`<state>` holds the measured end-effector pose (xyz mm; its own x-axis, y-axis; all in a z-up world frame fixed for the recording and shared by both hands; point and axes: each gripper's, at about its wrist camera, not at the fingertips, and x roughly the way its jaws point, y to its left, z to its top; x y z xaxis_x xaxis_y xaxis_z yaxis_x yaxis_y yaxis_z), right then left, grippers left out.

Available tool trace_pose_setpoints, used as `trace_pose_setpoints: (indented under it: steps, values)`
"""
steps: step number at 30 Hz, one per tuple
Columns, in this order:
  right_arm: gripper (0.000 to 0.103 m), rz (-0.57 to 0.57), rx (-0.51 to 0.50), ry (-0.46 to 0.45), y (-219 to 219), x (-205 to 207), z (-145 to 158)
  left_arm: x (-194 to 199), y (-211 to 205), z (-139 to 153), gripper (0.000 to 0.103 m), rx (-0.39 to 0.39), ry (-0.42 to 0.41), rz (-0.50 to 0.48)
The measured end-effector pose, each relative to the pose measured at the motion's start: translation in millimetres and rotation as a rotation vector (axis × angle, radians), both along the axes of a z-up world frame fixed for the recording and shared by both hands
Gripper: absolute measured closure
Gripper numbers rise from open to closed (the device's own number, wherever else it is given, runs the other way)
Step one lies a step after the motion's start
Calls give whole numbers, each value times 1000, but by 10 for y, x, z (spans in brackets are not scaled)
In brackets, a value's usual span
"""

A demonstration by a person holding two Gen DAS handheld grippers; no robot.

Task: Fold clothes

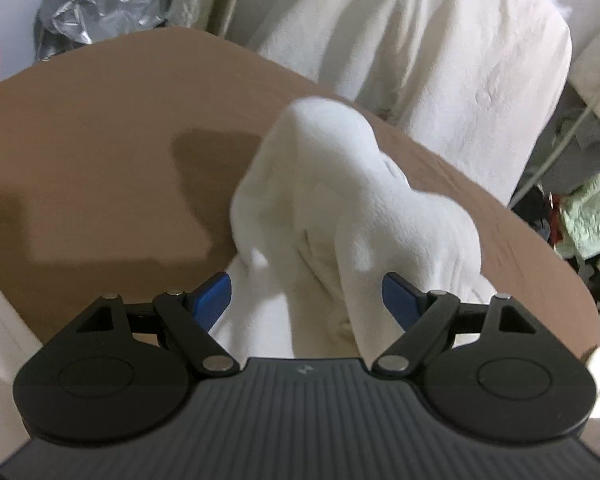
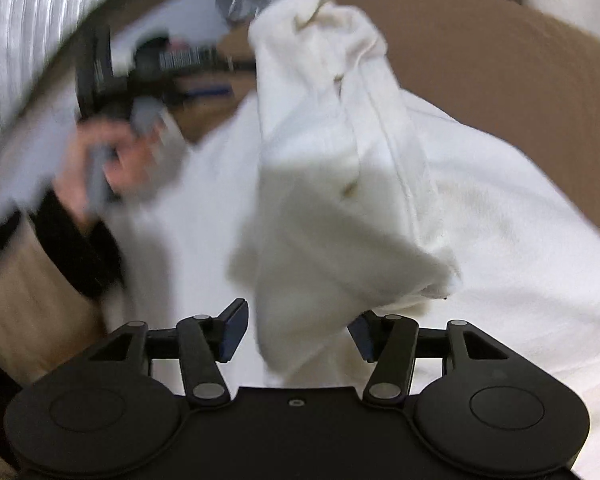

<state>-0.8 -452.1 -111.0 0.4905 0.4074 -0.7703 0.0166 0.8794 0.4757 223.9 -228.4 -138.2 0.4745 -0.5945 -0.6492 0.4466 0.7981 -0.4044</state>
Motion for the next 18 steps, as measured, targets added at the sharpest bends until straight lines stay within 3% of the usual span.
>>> trace_pose_setpoints:
  steps: [3, 4, 5, 6, 7, 9, 12, 15, 18]
  values:
    - [38, -103, 180, 3, -161, 18, -50, -49, -67, -21, 29, 8, -9, -19]
    - [38, -138, 225, 11, -232, -5, -88, -68, -84, -16, 41, 8, -21, -25]
    - [42, -177, 245, 16, -245, 46, -137, -90, -95, -8, 46, 8, -38, -29]
    - [54, -208, 236, 21, -257, 73, -147, -106, -103, -2, 53, 11, -53, -24]
    - [93, -238, 220, 26, -265, 100, -152, -117, -109, 1, 66, 15, -63, -18]
    - [92, -252, 84, -13, -264, 86, -32, -121, -107, -5, 85, 22, -71, 0]
    - [92, -202, -133, -197, -298, 170, 382, -46, -111, -77, 97, 42, -32, 27]
    - [92, -275, -273, -331, -534, 289, 818, -16, -134, -168, 98, 64, -6, 51]
    - [92, -343, -445, -386, -828, 409, 1102, -69, -190, -140, 98, 76, -34, 37]
